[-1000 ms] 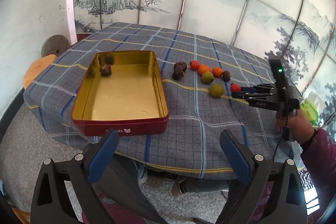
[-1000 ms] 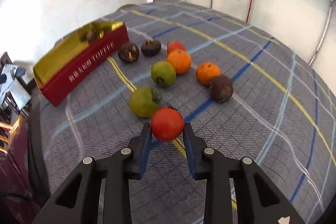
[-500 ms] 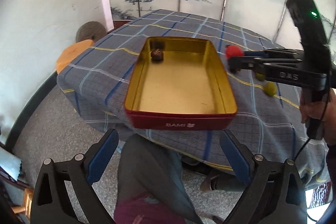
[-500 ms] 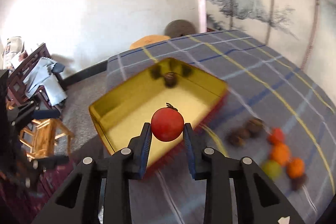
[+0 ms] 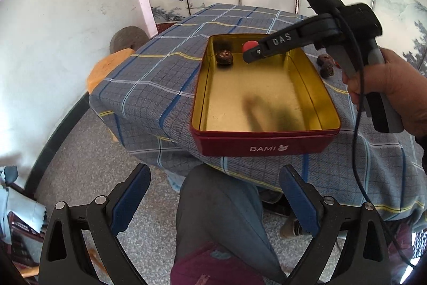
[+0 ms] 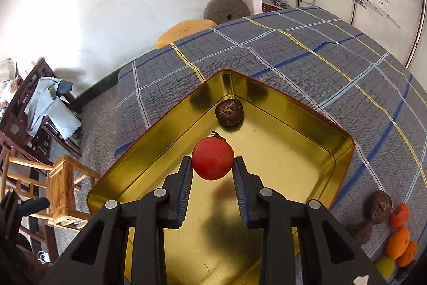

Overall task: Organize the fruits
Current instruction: 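Carry the red tomato into the tin and open the right gripper, then move the left gripper to the green tomato and grasp it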

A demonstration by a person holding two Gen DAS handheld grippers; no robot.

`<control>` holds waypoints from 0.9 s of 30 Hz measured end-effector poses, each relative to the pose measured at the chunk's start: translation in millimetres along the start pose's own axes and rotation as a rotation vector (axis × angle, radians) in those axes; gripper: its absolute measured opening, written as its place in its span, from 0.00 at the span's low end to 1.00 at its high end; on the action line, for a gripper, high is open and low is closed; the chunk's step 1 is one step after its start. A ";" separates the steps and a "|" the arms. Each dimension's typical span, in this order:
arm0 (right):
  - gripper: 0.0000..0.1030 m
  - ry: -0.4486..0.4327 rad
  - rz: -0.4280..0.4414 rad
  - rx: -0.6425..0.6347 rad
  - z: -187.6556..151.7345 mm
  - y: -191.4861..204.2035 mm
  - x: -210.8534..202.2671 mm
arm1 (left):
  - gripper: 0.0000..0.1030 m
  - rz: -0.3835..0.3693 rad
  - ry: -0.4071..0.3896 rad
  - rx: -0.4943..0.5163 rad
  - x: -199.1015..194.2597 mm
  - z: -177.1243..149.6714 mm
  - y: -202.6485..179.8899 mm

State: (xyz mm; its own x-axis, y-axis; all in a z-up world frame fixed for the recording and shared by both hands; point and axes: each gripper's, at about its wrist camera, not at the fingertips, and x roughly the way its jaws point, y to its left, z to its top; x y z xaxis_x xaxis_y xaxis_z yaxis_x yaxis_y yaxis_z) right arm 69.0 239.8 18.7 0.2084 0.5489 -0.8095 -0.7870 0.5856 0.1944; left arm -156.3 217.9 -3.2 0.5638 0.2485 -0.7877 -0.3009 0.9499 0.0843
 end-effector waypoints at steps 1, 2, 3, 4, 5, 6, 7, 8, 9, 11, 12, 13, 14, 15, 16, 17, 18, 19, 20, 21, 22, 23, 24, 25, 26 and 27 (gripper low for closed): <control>0.28 0.005 -0.004 0.004 2.0 0.6 2.7 | 0.94 0.001 0.006 0.001 1.7 -0.6 0.8; 0.28 0.009 -0.006 0.009 3.6 1.2 4.7 | 0.94 0.001 0.009 0.001 2.4 -1.0 0.9; 0.28 0.012 -0.008 0.015 5.7 2.2 7.9 | 0.94 0.002 0.015 0.002 4.1 -1.6 1.7; 0.28 0.014 -0.008 0.017 8.1 2.3 10.3 | 0.94 0.002 0.017 0.002 3.6 -2.2 1.9; 0.28 0.015 -0.007 0.019 10.0 4.4 12.8 | 0.94 0.002 0.020 0.001 4.2 -2.5 2.1; 0.29 0.014 -0.002 0.022 11.6 6.8 13.6 | 0.94 0.002 0.021 0.001 4.6 -3.0 2.8; 0.29 0.012 -0.001 0.023 13.7 7.5 15.4 | 0.94 0.003 0.023 0.000 4.9 -3.3 3.4; 0.29 0.006 0.000 0.022 16.2 11.1 15.9 | 0.94 0.004 0.026 0.000 5.3 -3.6 3.6; 0.29 0.001 0.003 0.020 17.8 13.6 15.7 | 0.94 0.003 0.029 0.001 6.0 -4.1 3.9; 0.30 -0.010 0.009 0.019 21.3 16.6 15.3 | 0.94 0.006 0.035 0.004 6.8 -4.4 3.8; 0.31 -0.028 0.025 0.022 22.4 18.6 12.0 | 0.94 0.010 0.039 0.006 7.4 -4.7 3.6; 0.37 -0.042 0.040 0.025 23.4 19.2 9.9 | 0.94 0.011 0.041 0.007 7.6 -4.7 3.7; 0.41 -0.072 0.063 0.026 23.1 21.0 3.3 | 0.94 0.011 0.042 0.009 7.4 -5.2 3.6; 0.49 -0.095 0.070 0.023 22.9 22.9 -2.3 | 0.94 0.012 0.044 0.010 7.1 -5.8 3.2; 0.54 -0.111 0.071 0.018 23.0 24.0 -7.3 | 0.94 0.014 0.046 0.013 7.5 -6.0 2.4; 0.56 -0.126 0.070 0.012 22.0 25.5 -12.5 | 0.94 0.016 0.049 0.016 7.4 -6.2 1.6; 0.57 -0.145 0.069 0.004 19.3 27.1 -20.1 | 0.94 0.017 0.051 0.020 7.3 -6.3 1.1; 0.59 -0.165 0.062 -0.002 15.4 28.2 -28.4 | 0.94 0.017 0.052 0.023 6.8 -6.4 0.1; 0.60 -0.180 0.058 -0.005 12.1 28.5 -35.1 | 0.94 0.018 0.053 0.028 5.7 -6.4 -2.2; 0.64 -0.207 0.053 -0.007 4.7 28.2 -45.6 | 0.94 0.019 0.053 0.034 5.0 -6.4 -4.1; 0.68 -0.223 0.050 -0.006 0.1 27.6 -52.4 | 0.94 0.019 0.052 0.037 5.3 -6.3 -3.4; 0.70 -0.245 0.044 -0.002 -8.3 25.7 -61.3 | 0.94 0.021 0.051 0.043 4.8 -6.6 -5.1; 0.74 -0.266 0.029 0.002 -20.2 22.3 -71.1 | 0.94 0.023 0.051 0.049 4.5 -6.6 -6.7; 0.77 -0.278 0.013 0.004 -29.5 18.7 -77.7 | 0.94 0.025 0.050 0.054 4.0 -6.9 -8.1; 0.77 -0.289 -0.013 0.007 -42.3 14.5 -85.8 | 0.94 0.026 0.048 0.059 3.3 -7.0 -9.5; 0.77 -0.294 -0.049 0.013 -57.2 8.1 -93.9 | 0.94 0.027 0.048 0.064 2.5 -7.0 -10.8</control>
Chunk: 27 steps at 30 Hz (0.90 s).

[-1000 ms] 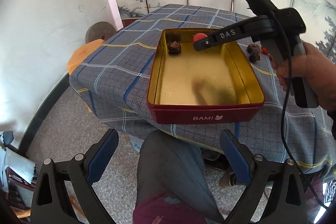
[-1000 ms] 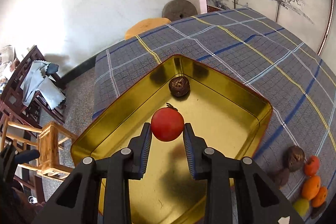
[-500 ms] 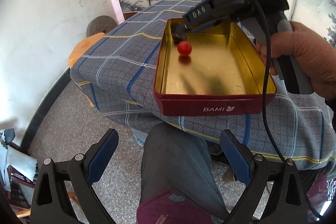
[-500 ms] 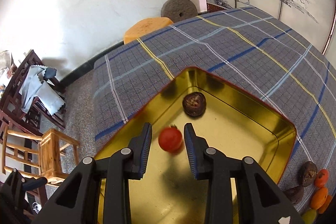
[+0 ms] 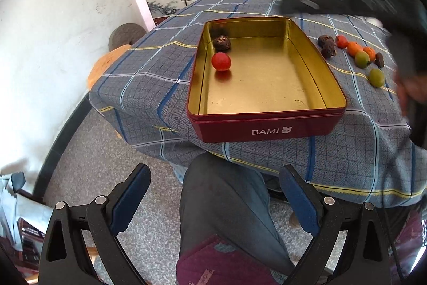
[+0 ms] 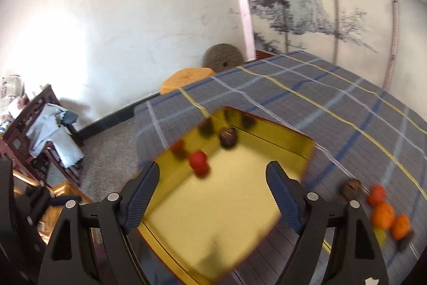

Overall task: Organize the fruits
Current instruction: 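Move the left gripper to the green tomato and grasp it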

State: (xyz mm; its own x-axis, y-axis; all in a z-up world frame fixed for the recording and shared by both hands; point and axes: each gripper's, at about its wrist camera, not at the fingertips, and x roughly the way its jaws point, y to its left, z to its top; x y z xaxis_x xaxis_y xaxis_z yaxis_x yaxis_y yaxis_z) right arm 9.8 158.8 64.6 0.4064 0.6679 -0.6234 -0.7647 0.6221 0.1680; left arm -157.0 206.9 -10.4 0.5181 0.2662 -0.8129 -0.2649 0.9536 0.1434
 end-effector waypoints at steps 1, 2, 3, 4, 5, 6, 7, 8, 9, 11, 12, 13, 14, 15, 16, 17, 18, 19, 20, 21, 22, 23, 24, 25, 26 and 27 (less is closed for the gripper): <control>0.77 -0.005 -0.040 0.006 -12.9 -9.2 -12.0 | 0.94 0.001 0.000 0.004 -0.5 0.0 -1.4; 0.77 -0.006 -0.065 0.012 -20.8 -15.9 -19.0 | 0.94 0.002 0.000 0.010 -1.2 -0.1 -3.2; 0.77 -0.003 -0.119 0.023 -36.3 -29.3 -31.9 | 0.94 0.002 -0.002 0.017 -2.0 0.1 -5.4; 0.77 0.003 -0.166 0.031 -48.1 -40.7 -41.6 | 0.94 0.003 -0.004 0.023 -2.5 0.3 -7.0; 0.78 0.011 -0.202 0.037 -56.5 -50.2 -47.4 | 0.94 0.005 -0.006 0.031 -2.9 0.9 -9.1; 0.80 0.030 -0.264 0.051 -70.2 -66.0 -56.9 | 0.94 0.009 -0.008 0.044 -4.0 1.5 -12.7; 0.80 0.053 -0.323 0.074 -84.0 -83.1 -66.5 | 0.94 0.011 -0.010 0.051 -3.7 1.9 -14.7; 0.80 0.068 -0.366 0.095 -94.7 -96.6 -74.9 | 0.94 0.016 -0.015 0.066 -4.9 2.7 -18.4; 0.80 0.078 -0.404 0.117 -104.5 -109.0 -83.7 | 0.94 0.019 -0.021 0.077 -6.3 3.1 -21.2; 0.81 0.093 -0.490 0.167 -126.3 -139.1 -105.0 | 0.94 0.019 -0.032 0.099 -8.7 4.2 -28.3; 0.84 0.105 -0.532 0.182 -133.5 -148.9 -111.4 | 0.94 0.013 -0.040 0.115 -10.4 5.7 -33.0; 0.87 0.123 -0.588 0.200 -142.8 -161.4 -119.0 | 0.94 0.006 -0.046 0.128 -11.4 7.4 -37.3; 0.87 0.130 -0.612 0.211 -149.9 -169.8 -124.8 | 0.94 -0.006 -0.053 0.144 -12.9 9.6 -42.6; 0.87 0.142 -0.642 0.234 -159.2 -182.0 -131.4 | 0.94 -0.028 -0.061 0.165 -14.5 12.9 -49.0; 0.87 0.149 -0.658 0.248 -167.6 -190.4 -135.6 | 0.94 -0.056 -0.067 0.184 -15.8 16.0 -54.2; 0.87 0.162 -0.677 0.266 -176.3 -198.9 -139.2 | 0.94 -0.094 -0.070 0.203 -17.0 19.8 -60.4; 0.88 0.169 -0.685 0.279 -181.6 -204.3 -140.7 | 0.94 -0.145 -0.074 0.223 -18.4 26.2 -69.6; 0.88 0.176 -0.674 0.304 -184.7 -209.8 -142.6 | 0.94 -0.166 -0.077 0.231 -18.6 29.9 -75.6; 0.88 0.160 -0.661 0.315 -185.9 -210.6 -146.5 | 0.94 -0.200 -0.082 0.244 -19.5 35.9 -84.0; 0.90 0.136 -0.656 0.320 -185.3 -211.7 -150.7 | 0.94 -0.227 -0.088 0.256 -20.3 42.8 -93.7; 0.95 0.126 -0.652 0.322 -185.2 -212.3 -152.4 | 0.94 -0.246 -0.098 0.268 -21.3 48.7 -102.8; 0.96 0.125 -0.647 0.323 -184.7 -212.6 -152.3 | 0.94 -0.270 -0.106 0.280 -21.2 56.1 -112.4; 0.96 0.129 -0.639 0.323 -184.7 -213.9 -151.6 | 0.94 -0.303 -0.108 0.289 -19.3 64.7 -123.4; 0.96 0.136 -0.631 0.319 -184.2 -214.5 -150.3 | 0.93 -0.328 -0.107 0.292 -16.2 71.8 -133.5; 0.96 0.138 -0.625 0.314 -186.4 -213.6 -152.4 | 0.92 -0.351 -0.106 0.296 -12.6 78.9 -143.7; 0.97 0.142 -0.621 0.314 -185.9 -213.2 -151.1 | 0.91 -0.376 -0.096 0.300 -7.0 86.7 -155.1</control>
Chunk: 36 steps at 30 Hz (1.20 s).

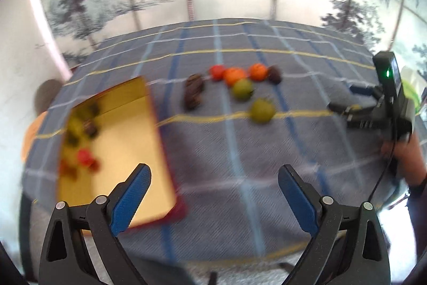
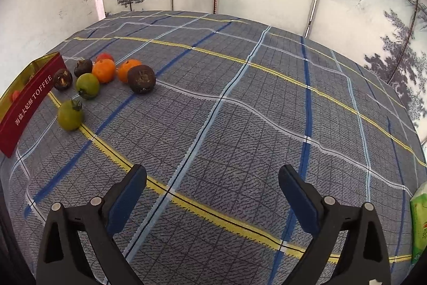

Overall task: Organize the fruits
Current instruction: 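Move the left gripper to the green tomato and grasp it, then carry the green tomato toward the tin while the right gripper grasps a mandarin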

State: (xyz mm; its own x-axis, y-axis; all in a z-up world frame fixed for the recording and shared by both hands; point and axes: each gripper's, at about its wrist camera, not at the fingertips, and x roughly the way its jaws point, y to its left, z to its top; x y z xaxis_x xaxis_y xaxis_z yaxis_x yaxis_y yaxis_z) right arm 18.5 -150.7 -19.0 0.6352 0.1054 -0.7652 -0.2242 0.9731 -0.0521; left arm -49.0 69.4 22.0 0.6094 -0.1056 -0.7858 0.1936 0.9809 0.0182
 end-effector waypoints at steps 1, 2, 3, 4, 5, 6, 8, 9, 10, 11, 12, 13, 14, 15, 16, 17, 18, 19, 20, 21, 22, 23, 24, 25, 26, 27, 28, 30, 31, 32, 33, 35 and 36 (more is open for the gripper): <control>0.98 0.005 -0.001 0.001 0.5 0.6 1.0 | 0.85 -0.019 0.013 -0.004 9.1 7.8 -4.6; 0.98 0.007 -0.004 0.002 -0.5 1.6 1.0 | 0.77 -0.045 0.025 -0.009 21.3 18.3 -9.8; 0.99 0.008 0.002 0.007 -0.1 0.9 1.6 | 0.76 -0.064 0.031 -0.010 31.9 26.5 -14.1; 0.99 0.010 0.016 0.014 0.2 0.0 2.5 | 0.75 -0.072 0.040 -0.013 42.1 33.0 -16.5; 0.99 0.011 0.024 0.021 -1.0 -0.4 3.5 | 0.75 -0.072 0.051 -0.023 49.9 37.2 -17.9; 0.99 0.013 0.034 0.036 -1.1 -3.6 3.8 | 0.75 -0.083 0.069 -0.041 61.6 43.1 -17.8; 0.99 0.020 0.057 0.060 -2.2 -8.5 5.8 | 0.73 -0.118 0.097 -0.072 79.0 48.9 -16.4; 0.99 0.026 0.062 0.070 -1.7 -10.0 7.2 | 0.72 -0.127 0.112 -0.087 87.9 52.8 -16.3; 0.99 0.031 0.062 0.076 -2.2 -10.9 8.2 | 0.72 -0.139 0.122 -0.095 95.4 56.4 -16.9; 0.99 0.035 0.065 0.076 -2.1 -10.4 9.1 | 0.71 -0.140 0.123 -0.095 99.5 57.8 -17.8; 0.99 0.041 0.076 0.071 -2.2 -9.4 10.3 | 0.71 -0.133 0.122 -0.089 104.7 60.8 -20.0; 0.99 0.048 0.082 0.065 -2.0 -8.1 11.6 | 0.71 -0.130 0.120 -0.080 108.2 62.3 -22.1; 0.99 0.055 0.083 0.061 -1.8 -7.2 12.9 | 0.71 -0.129 0.122 -0.067 113.0 63.7 -25.0; 0.99 0.066 0.081 0.053 -1.7 -5.4 14.9 | 0.71 -0.120 0.133 -0.048 120.2 65.4 -29.3; 1.00 0.073 0.078 0.046 -1.6 -3.7 15.9 | 0.64 -0.117 0.145 -0.035 124.5 63.7 -31.3; 1.00 0.075 0.075 0.037 -1.4 -1.9 15.9 | 0.52 -0.130 0.155 -0.028 128.9 63.1 -32.2; 1.00 0.076 0.075 0.029 -1.5 -0.2 15.8 | 0.44 -0.182 0.172 -0.029 135.7 61.5 -34.2; 1.00 0.078 0.074 0.024 -1.7 0.6 15.8 | 0.38 -0.190 0.159 -0.031 136.0 60.7 -35.4; 1.00 0.079 0.073 0.022 -1.9 0.9 16.0 | 0.35 -0.181 0.137 -0.023 134.3 59.9 -37.5; 1.00 0.081 0.071 0.021 -2.2 1.0 16.2 | 0.35 -0.166 0.129 -0.017 132.5 58.4 -40.1; 1.00 0.082 0.068 0.019 -2.5 1.3 16.1 | 0.35 -0.165 0.129 -0.022 131.3 57.3 -41.0; 1.00 0.085 0.061 0.014 -2.4 2.2 16.6 | 0.35 -0.168 0.135 -0.037 129.0 55.5 -40.2; 1.00 0.086 0.054 0.008 -2.6 3.7 16.5 | 0.35 -0.175 0.138 -0.070 122.7 51.9 -36.1; 1.00 0.087 0.056 0.009 -2.3 3.1 16.8 | 0.35 -0.186 0.133 -0.089 117.3 49.3 -33.1; 1.00 0.087 0.055 0.007 -2.2 3.9 16.8 | 0.35 -0.199 0.126 -0.110 109.9 46.6 -28.8; 1.00 0.087 0.054 0.008 -2.2 4.4 16.7 | 0.35 -0.205 0.124 -0.128 100.6 43.0 -24.2; 1.00 0.087 0.054 0.007 -2.2 4.6 16.4 | 0.35 -0.201 0.124 -0.139 92.4 39.5 -20.1; 1.00 0.087 0.055 0.007 -2.2 4.2 16.8 | 0.35 -0.190 0.109 -0.157 72.6 32.3 -10.3; 1.00 0.087 0.055 0.008 -2.2 4.4 16.8 | 0.35 -0.185 0.100 -0.165 63.8 29.2 -5.8; 1.00 0.087 0.055 0.008 -2.1 3.7 17.3 | 0.35 -0.179 0.090 -0.175 55.0 25.3 -1.3; 1.00 0.087 0.055 0.008 -2.2 4.5 16.8 | 0.35 -0.171 0.081 -0.185 45.8 21.4 4.6; 1.00 0.087 0.055 0.008 -2.2 4.4 16.9 | 0.35 -0.159 0.066 -0.209 32.5 15.6 15.2; 1.00 0.087 0.055 0.008 -2.2 4.3 16.9 | 0.35 -0.152 0.055 -0.223 25.4 12.6 21.9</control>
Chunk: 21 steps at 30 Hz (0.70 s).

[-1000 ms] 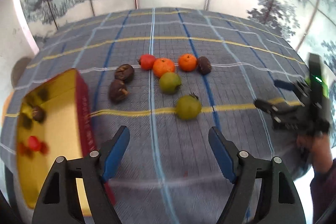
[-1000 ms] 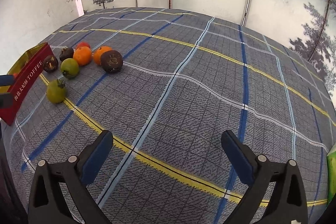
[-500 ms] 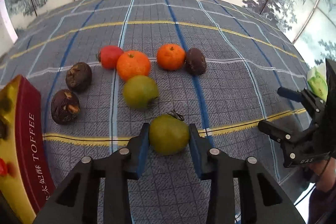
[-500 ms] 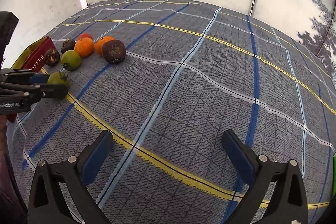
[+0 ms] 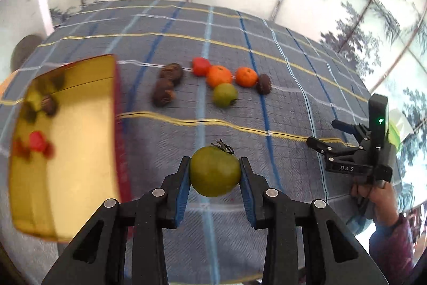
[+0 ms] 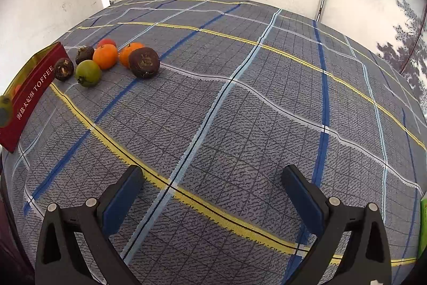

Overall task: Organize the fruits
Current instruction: 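Carry the green tomato toward the tin while the right gripper grasps a mandarin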

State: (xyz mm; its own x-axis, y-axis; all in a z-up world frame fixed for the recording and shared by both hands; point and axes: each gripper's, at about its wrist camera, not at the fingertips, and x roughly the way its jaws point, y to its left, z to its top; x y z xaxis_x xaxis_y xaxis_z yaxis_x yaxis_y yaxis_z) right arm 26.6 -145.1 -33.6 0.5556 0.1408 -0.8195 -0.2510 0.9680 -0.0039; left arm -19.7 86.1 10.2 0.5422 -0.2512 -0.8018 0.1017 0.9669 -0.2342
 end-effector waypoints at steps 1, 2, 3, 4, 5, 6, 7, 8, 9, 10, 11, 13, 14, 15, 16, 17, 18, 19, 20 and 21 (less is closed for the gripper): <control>1.00 0.000 0.000 0.000 0.0 0.0 0.0 | 0.35 0.005 -0.010 -0.011 -6.3 -1.4 4.8; 1.00 0.000 0.000 0.000 0.0 -0.1 0.1 | 0.35 0.010 -0.018 -0.019 -12.6 -2.7 10.0; 1.00 0.000 0.000 0.000 0.0 -0.1 0.1 | 0.35 0.026 -0.031 -0.026 -20.2 -4.8 16.2; 1.00 0.000 0.000 0.000 0.0 -0.1 0.1 | 0.35 0.038 -0.041 -0.031 -23.2 -5.1 18.6; 1.00 0.000 0.000 0.000 0.2 -0.7 0.4 | 0.35 0.051 -0.053 -0.035 -27.9 -6.2 22.9; 1.00 0.000 0.000 0.000 0.0 -0.1 0.1 | 0.35 0.065 -0.064 -0.040 -33.2 -7.5 28.7; 1.00 0.000 0.000 0.000 0.2 -0.8 0.5 | 0.35 0.072 -0.068 -0.045 -35.8 -8.1 32.3; 1.00 0.000 0.000 0.000 0.2 -0.8 0.5 | 0.35 0.080 -0.073 -0.054 -39.0 -9.4 36.9; 1.00 0.000 0.000 0.000 0.0 0.1 0.0 | 0.35 0.083 -0.079 -0.066 -42.4 -10.5 43.0; 1.00 0.000 0.000 0.000 0.1 0.0 0.1 | 0.35 0.082 -0.081 -0.072 -44.0 -11.2 46.8; 1.00 0.000 0.000 0.000 0.2 -0.7 0.4 | 0.35 0.085 -0.084 -0.078 -45.7 -12.1 50.4; 1.00 0.000 0.000 0.000 0.1 0.1 0.0 | 0.35 0.092 -0.089 -0.091 -48.5 -13.8 57.3; 1.00 0.000 0.000 0.000 0.1 0.1 0.0 | 0.35 0.091 -0.090 -0.096 -49.6 -14.6 60.2; 1.00 0.000 0.000 0.000 0.2 -0.2 0.2 | 0.35 0.089 -0.094 -0.101 -51.1 -15.6 63.2; 1.00 0.000 0.000 0.000 0.3 -0.7 0.4 | 0.35 0.089 -0.098 -0.104 -52.6 -16.2 65.4; 1.00 0.000 0.000 0.000 0.3 -0.7 0.4 | 0.35 0.090 -0.101 -0.106 -53.6 -16.8 67.2; 1.00 0.000 0.000 0.000 0.2 0.0 0.0 | 0.35 0.090 -0.103 -0.108 -54.8 -17.5 69.5; 1.00 0.000 0.000 0.000 0.2 -0.1 0.1 | 0.35 0.088 -0.105 -0.110 -55.7 -18.1 71.3; 1.00 0.000 0.000 0.000 0.2 -0.1 0.1 | 0.35 0.087 -0.106 -0.112 -56.6 -18.6 72.1; 1.00 0.000 0.000 0.000 0.4 -0.6 0.3 | 0.35 0.086 -0.108 -0.114 -57.4 -19.5 74.1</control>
State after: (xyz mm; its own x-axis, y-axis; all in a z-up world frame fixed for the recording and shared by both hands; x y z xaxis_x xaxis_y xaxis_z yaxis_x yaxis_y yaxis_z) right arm 27.3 -145.6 -33.7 0.5552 0.1412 -0.8196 -0.2514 0.9679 -0.0036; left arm -59.6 171.4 28.2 0.6321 -0.1556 -0.7591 -0.0412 0.9715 -0.2333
